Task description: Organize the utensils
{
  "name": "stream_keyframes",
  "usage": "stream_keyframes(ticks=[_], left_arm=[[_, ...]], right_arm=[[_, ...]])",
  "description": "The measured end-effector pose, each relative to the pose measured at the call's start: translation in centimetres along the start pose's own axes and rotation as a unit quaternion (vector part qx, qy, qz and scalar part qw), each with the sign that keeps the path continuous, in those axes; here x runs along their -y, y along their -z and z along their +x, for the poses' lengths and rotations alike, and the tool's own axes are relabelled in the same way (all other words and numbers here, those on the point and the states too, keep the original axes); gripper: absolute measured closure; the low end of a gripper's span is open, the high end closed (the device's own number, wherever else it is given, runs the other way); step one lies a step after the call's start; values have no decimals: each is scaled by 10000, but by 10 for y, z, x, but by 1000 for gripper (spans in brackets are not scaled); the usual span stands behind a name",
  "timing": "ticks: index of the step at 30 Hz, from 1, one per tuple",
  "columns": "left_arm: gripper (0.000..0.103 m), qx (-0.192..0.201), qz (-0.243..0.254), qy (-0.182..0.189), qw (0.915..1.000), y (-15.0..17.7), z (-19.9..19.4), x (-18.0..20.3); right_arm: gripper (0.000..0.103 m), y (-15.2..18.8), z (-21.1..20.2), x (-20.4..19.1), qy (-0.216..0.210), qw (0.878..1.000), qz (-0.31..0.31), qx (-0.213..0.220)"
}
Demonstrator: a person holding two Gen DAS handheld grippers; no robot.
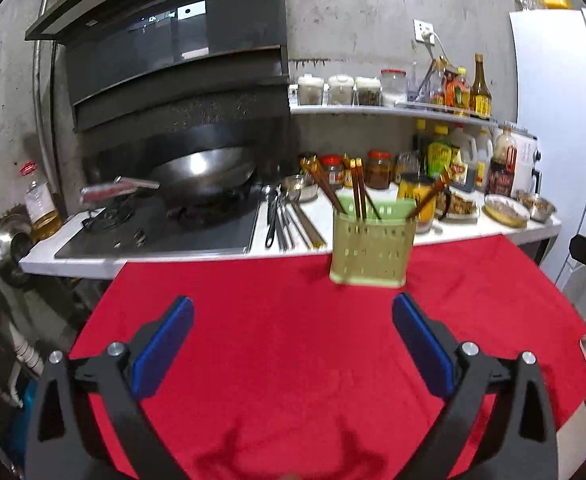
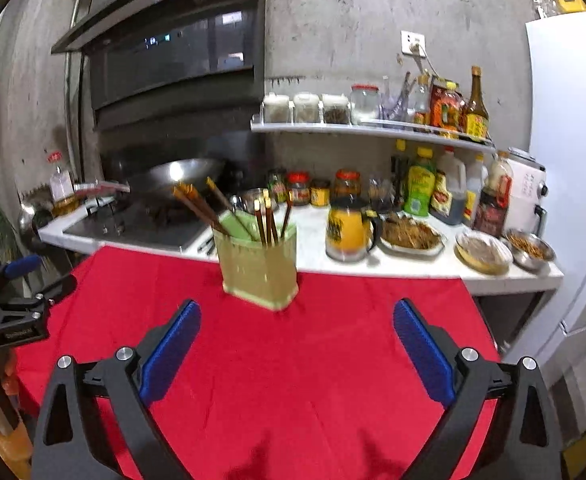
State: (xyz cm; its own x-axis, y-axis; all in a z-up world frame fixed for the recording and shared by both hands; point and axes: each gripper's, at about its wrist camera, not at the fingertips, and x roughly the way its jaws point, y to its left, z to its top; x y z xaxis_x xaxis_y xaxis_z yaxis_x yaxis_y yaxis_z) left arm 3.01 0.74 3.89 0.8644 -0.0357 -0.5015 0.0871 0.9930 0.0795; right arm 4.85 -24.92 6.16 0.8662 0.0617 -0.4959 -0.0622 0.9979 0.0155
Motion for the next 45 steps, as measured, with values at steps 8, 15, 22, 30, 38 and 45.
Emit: stream_keyframes(ticks=[8,15,22,30,38,45], left_arm=[[6,-276,-27,-53,9996,36,-27,4],[6,-473,-94,-34,9988,50,-35,3],[6,-507,-124,-7,9986,48,-32,1],[6,-541,-161,-31,9984,47,-31,2],[6,-572,-146,-40,9982,45,-28,1],[6,-582,-147,-30,9982,45,-25,-2]], right_arm=[[7,41,-25,-4,304,9990,58,-316],[6,58,-42,-3,523,9977,89,-427],[6,54,-49,-1,560,9979,114,-309],[6,55,-42,4,570,9975,170,-383],[6,55,-38,6,573,9972,201,-440],[6,55,-36,8,581,9971,212,-448]])
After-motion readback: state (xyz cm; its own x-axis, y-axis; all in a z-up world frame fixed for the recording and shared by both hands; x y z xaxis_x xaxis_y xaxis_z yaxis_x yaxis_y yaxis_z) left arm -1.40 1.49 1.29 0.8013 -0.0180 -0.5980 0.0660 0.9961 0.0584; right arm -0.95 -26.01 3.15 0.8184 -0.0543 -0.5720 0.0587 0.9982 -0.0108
